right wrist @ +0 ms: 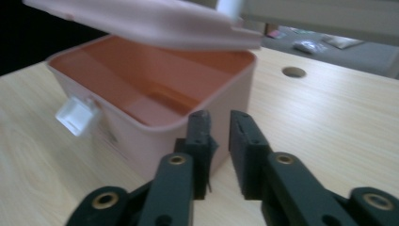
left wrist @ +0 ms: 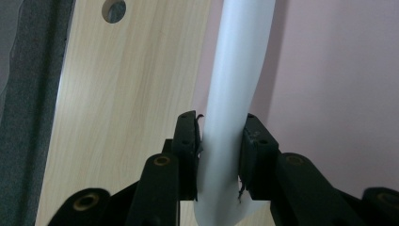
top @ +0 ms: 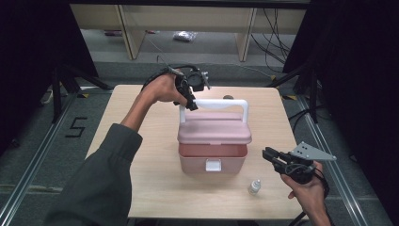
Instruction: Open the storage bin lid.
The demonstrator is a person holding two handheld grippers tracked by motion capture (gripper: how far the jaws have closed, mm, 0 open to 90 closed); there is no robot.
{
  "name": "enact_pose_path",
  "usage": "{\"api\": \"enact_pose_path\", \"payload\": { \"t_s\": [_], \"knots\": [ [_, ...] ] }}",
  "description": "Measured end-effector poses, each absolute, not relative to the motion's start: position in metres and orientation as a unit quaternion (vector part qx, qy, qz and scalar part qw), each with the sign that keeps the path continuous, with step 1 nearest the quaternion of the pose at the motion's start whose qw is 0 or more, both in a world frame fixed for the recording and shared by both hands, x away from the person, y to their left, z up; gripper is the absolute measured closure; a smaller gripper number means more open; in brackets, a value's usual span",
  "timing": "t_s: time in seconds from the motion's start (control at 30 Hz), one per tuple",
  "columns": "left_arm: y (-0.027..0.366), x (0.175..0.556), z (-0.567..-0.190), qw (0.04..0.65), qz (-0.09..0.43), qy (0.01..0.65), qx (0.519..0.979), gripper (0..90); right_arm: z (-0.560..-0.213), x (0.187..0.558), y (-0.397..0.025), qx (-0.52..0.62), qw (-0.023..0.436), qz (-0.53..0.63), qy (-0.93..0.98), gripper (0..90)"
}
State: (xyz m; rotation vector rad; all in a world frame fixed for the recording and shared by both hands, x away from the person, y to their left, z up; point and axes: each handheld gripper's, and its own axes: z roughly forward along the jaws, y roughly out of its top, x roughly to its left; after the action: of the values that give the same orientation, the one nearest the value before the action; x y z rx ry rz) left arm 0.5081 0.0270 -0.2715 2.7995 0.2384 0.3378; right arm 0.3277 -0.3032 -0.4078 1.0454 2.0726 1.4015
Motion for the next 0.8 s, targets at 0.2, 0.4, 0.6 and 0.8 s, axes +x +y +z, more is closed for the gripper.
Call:
{"api": "enact_pose_path", "payload": {
  "t_s": [0.2, 0.4, 0.6, 0.8],
  "knots": [
    [0.026, 0.507, -0.269, 0.154, 0.120, 0.085, 0.977, 70.7, -0.401, 0.337, -0.289, 0.352, 0.209, 0.516, 0.753, 89.2],
    [0.027, 0.506, -0.269, 0.157, 0.122, 0.086, 0.976, 70.7, -0.402, 0.349, -0.279, 0.334, 0.198, 0.521, 0.761, 90.0],
    [0.027, 0.507, -0.269, 0.156, 0.121, 0.085, 0.977, 70.6, -0.406, 0.362, -0.273, 0.324, 0.186, 0.518, 0.770, 90.0],
    [0.028, 0.507, -0.270, 0.157, 0.118, 0.086, 0.977, 70.4, -0.408, 0.372, -0.266, 0.318, 0.182, 0.527, 0.767, 90.0]
  ]
}}
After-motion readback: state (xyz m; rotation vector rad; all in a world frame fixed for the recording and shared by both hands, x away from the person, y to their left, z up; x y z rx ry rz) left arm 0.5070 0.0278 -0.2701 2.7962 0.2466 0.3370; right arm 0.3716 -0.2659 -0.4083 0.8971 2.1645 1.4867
